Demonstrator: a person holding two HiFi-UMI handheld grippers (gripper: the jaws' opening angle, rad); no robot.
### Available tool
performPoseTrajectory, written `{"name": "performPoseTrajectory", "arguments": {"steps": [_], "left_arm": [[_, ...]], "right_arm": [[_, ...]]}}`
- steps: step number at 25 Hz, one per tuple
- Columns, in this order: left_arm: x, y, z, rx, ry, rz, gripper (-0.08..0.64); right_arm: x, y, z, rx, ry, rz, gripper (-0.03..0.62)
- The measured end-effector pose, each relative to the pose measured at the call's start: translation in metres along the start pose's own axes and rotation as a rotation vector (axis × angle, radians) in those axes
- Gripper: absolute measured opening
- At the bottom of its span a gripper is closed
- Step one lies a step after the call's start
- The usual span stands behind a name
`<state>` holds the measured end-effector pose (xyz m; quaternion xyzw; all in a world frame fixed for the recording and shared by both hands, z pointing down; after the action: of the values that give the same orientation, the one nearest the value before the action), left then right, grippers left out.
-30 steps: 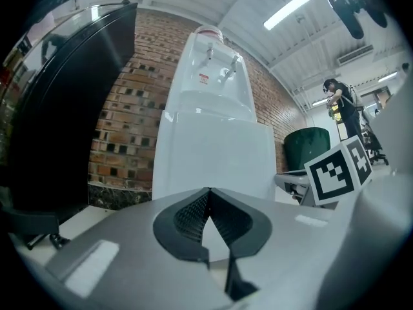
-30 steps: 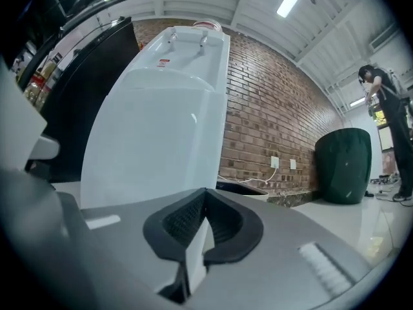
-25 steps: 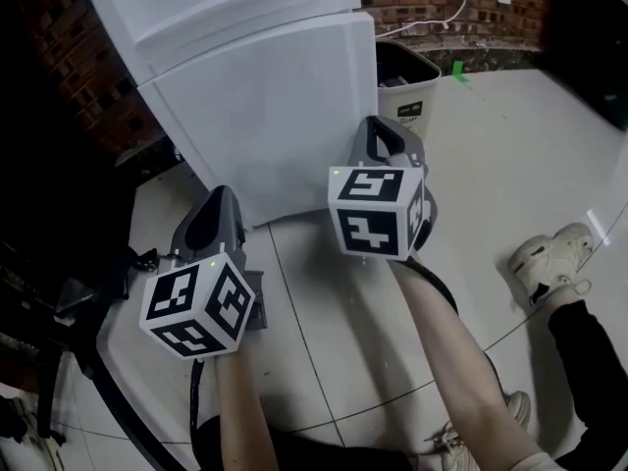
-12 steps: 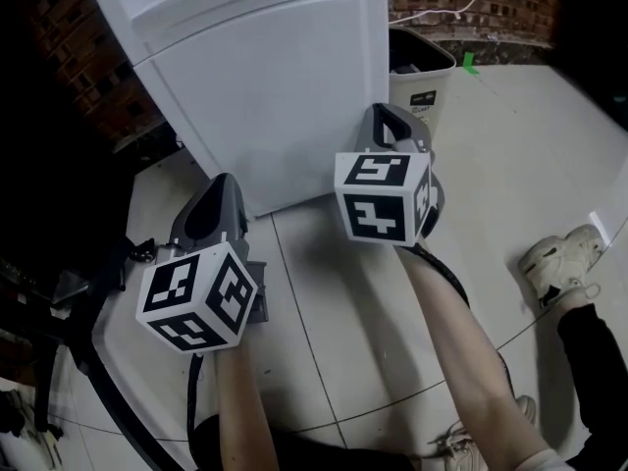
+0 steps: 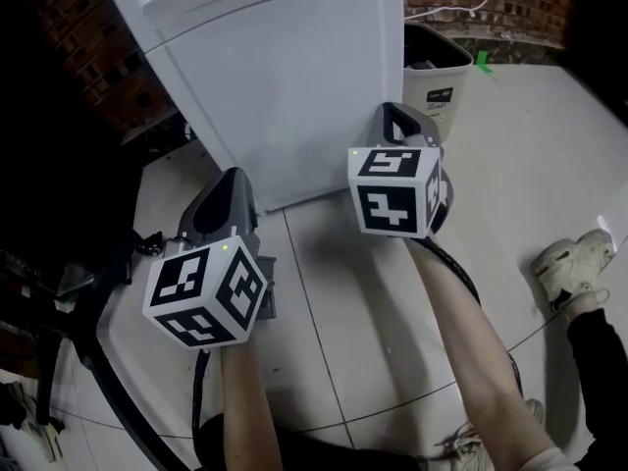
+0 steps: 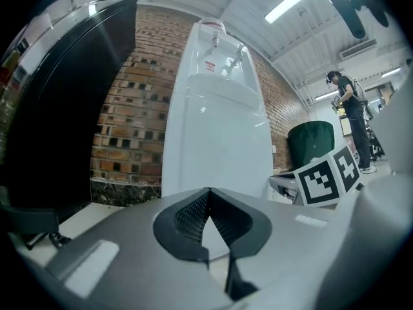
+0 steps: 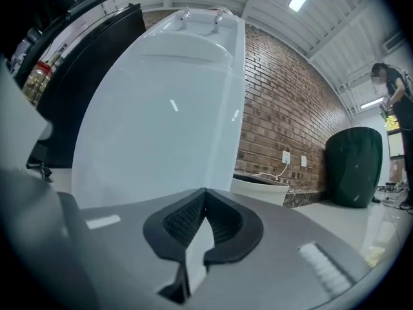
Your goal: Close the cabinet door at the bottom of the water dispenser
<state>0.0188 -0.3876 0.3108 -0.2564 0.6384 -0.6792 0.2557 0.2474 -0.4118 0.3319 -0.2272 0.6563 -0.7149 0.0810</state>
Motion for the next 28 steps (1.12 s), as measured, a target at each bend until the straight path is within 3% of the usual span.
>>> {"name": "performPoseTrajectory", "arguments": {"steps": [7, 12, 17, 21, 24, 28], "left_arm": [[0.0, -0.003, 0.002, 0.009, 0.003, -0.001, 0.02], [-0.017, 0.027, -0.012, -0.027, -0.012, 0.001, 0.02], [-0.074, 0.086, -0.086, -0.102, -0.049, 0.018, 0.02], [-0.139, 0.109, -0.187, -0.15, -0.045, 0.036, 0.02], [-0.165, 0.1, -0.25, -0.212, 0.029, 0.002, 0.02], [-0.169, 0.062, -0.3, -0.229, 0.081, -0.075, 0.02]], "right_arm": [[0.005, -0.005, -0.002, 0.011, 0.01, 0.003, 0.002], [-0.015, 0.038, -0.036, -0.035, 0.001, 0.075, 0.002], [-0.051, 0.112, -0.151, -0.144, 0.038, 0.194, 0.0], [-0.07, 0.14, -0.281, -0.217, 0.197, 0.262, 0.001], [-0.071, 0.128, -0.355, -0.235, 0.277, 0.25, 0.0], [-0.059, 0.087, -0.411, -0.189, 0.311, 0.342, 0.0]]}}
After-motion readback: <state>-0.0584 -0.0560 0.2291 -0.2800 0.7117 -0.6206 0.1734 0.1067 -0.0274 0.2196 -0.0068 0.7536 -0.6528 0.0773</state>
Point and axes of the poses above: the fingertips, and each gripper's own axes: z forward along the fingers, x to its left, y out of its top, the point moved 3 cm from there along -z, backward along the fingers, and after that the axes turned 11 degrees about -y, right-handed, at the moved point
